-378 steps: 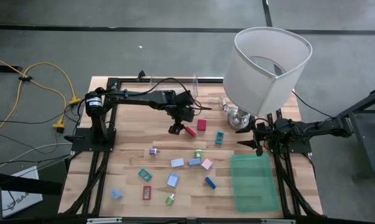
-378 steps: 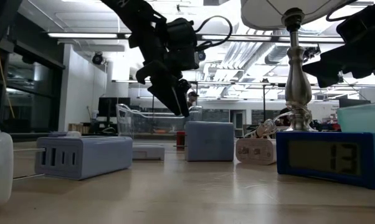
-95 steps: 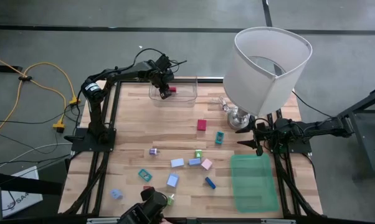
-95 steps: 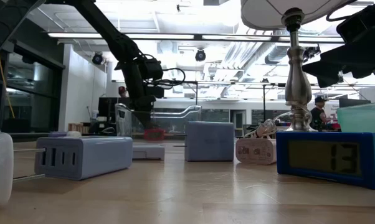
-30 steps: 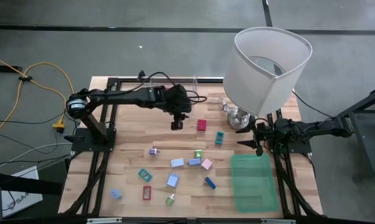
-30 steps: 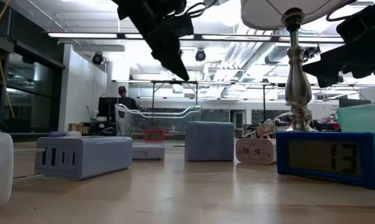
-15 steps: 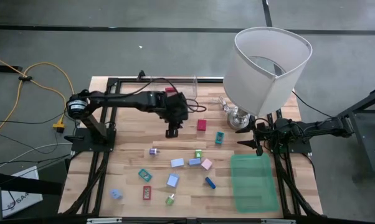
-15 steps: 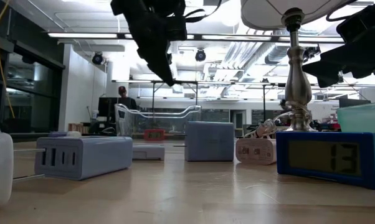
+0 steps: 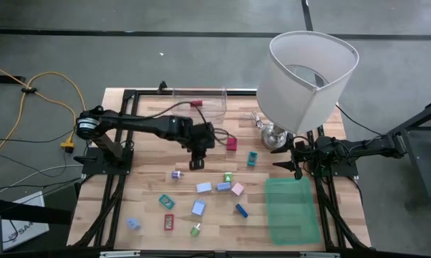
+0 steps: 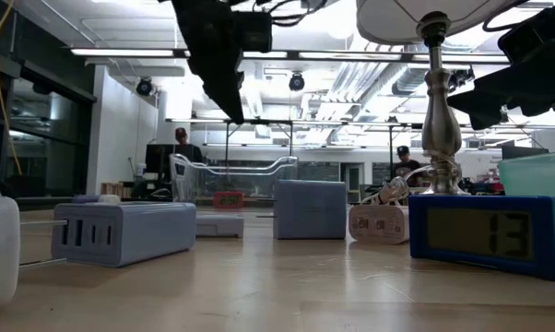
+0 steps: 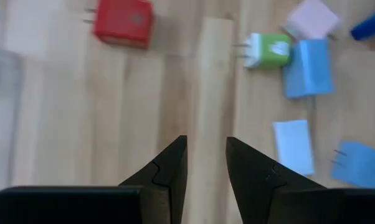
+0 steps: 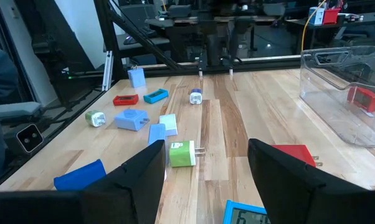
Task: Pick & Place Office items
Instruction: Put the left light blue digital clock into the transparent bin
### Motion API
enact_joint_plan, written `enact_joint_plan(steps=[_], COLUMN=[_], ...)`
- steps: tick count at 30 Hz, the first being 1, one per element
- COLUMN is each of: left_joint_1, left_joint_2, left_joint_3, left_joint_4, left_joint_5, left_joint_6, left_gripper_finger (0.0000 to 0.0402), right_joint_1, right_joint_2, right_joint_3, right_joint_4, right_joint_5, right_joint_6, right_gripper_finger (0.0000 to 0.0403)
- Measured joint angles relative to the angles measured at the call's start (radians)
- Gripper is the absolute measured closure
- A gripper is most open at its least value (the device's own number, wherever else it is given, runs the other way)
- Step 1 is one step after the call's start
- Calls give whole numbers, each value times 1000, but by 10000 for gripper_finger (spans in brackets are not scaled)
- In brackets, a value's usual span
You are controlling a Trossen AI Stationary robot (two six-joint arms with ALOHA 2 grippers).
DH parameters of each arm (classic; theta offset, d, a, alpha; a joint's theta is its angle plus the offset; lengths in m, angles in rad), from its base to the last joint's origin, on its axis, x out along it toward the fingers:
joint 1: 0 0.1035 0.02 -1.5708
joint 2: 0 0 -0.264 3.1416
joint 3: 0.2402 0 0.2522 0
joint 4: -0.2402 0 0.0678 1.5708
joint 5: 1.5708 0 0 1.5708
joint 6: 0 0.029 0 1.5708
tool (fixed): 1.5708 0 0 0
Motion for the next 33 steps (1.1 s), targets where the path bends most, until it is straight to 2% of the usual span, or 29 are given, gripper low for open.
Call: enact_joint_plan(steps=[7,15,22,29,33], left_joint_1=[-124,-325,-430,-533,-578], left_joint_2=[-7,-13,-13,-15,-50], left_joint_3=[0,-2,-32,-113,-213], left_joint_4=[-25,-84,-70,62,173], left_joint_5=[-132,-299,-292,-294,-296], left_joint_6=[-171,-370,-437,-432,-418], left_gripper_finger=[296,296,296,296,296], right_joint_1=[0,0,0,0,0], right_joint_2=[0,0,0,0,0], right_joint_3=[0,0,0,0,0], right_joint_4=[0,0,0,0,0], right_joint_5=[0,0,0,0,0], right_joint_6=[0,0,0,0,0], right_gripper_finger=[188,188,188,188,188])
